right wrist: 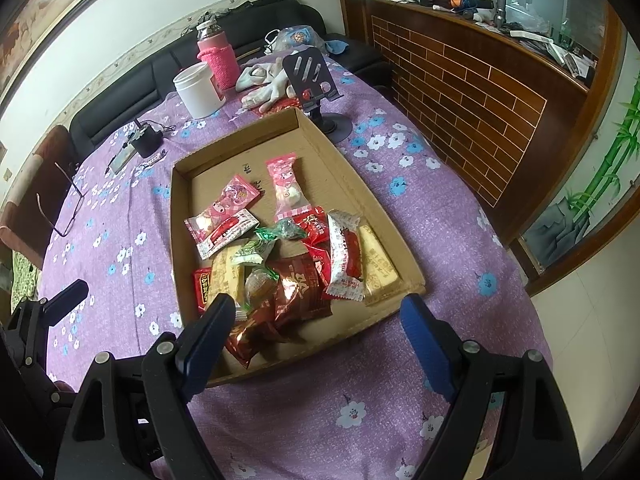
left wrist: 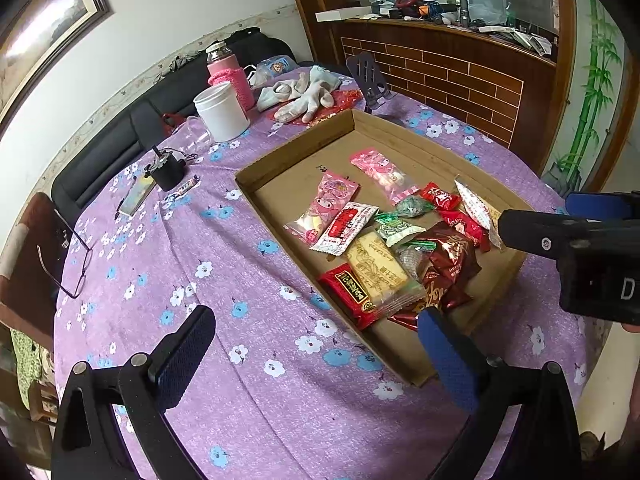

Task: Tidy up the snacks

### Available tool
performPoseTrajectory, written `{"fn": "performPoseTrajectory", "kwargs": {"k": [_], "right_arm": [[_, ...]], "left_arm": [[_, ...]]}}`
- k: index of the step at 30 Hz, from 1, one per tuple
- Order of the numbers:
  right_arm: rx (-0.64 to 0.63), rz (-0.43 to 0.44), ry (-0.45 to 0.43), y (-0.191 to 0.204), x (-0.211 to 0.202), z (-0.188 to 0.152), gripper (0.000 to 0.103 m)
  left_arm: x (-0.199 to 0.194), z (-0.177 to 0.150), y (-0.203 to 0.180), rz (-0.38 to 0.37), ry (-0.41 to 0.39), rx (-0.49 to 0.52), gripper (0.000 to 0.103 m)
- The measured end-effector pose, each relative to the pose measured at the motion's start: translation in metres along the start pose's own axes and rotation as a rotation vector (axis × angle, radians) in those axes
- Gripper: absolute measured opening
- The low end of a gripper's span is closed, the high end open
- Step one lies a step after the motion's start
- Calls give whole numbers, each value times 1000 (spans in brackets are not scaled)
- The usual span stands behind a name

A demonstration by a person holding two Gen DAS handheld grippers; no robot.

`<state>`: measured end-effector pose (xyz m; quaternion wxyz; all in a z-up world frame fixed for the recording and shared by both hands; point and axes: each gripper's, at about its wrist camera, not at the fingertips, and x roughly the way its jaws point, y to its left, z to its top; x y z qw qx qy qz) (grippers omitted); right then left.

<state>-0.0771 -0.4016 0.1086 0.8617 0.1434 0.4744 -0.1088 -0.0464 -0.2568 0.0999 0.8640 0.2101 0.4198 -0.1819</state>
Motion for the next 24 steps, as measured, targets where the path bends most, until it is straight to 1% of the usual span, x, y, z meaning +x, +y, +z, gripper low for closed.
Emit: {"fn": "performPoseTrajectory", "kwargs": {"k": [14,16,19,24], "right_arm": [[0,-1,-1,-1,0,0,84],[0,0,-2,-1,0,0,84],[0,1,-1,-1,0,0,84],[-5,4,-4,-2,-2,-1,84]], "left_arm": [[-2,1,-4,-30,3,-4,102],[-2,1,-4,-40,5,-8,102],[-3,-1,-1,-79,14,-29,102],[-3,-4,-2,-68,21,-34,102]]}}
